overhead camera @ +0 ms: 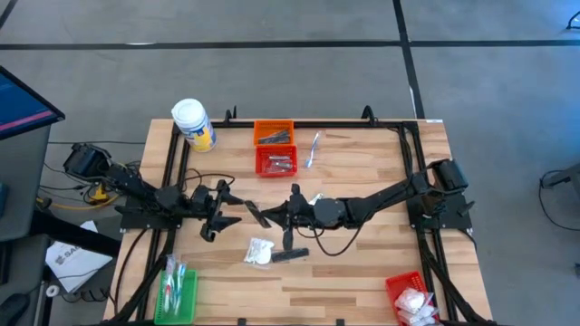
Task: Pick & Place Travel size toiletries
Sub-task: Put the comb into the orange basket
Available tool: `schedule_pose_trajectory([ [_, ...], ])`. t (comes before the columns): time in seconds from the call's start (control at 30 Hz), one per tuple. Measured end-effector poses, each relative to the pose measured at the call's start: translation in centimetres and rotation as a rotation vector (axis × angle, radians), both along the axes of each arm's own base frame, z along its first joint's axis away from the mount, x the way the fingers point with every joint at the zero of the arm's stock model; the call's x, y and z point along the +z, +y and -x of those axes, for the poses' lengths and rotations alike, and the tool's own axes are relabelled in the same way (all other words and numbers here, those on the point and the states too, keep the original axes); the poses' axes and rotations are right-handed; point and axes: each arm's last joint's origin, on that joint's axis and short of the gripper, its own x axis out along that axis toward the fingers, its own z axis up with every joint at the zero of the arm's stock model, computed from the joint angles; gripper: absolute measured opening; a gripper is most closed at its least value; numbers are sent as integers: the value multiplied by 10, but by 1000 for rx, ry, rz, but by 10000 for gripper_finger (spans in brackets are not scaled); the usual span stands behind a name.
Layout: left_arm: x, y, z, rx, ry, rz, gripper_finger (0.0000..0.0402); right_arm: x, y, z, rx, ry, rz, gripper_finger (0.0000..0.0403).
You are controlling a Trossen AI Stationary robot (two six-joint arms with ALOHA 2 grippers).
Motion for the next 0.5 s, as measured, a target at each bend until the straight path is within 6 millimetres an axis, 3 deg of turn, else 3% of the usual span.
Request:
schedule_pose_trajectory([
  [0.3,1,2,-9,8,21,22,286,2,0,0,-32,-14,13,0],
  [0.5,-2,-3,-30,20,66,6,286,1,0,0,-32,-13,13,0],
])
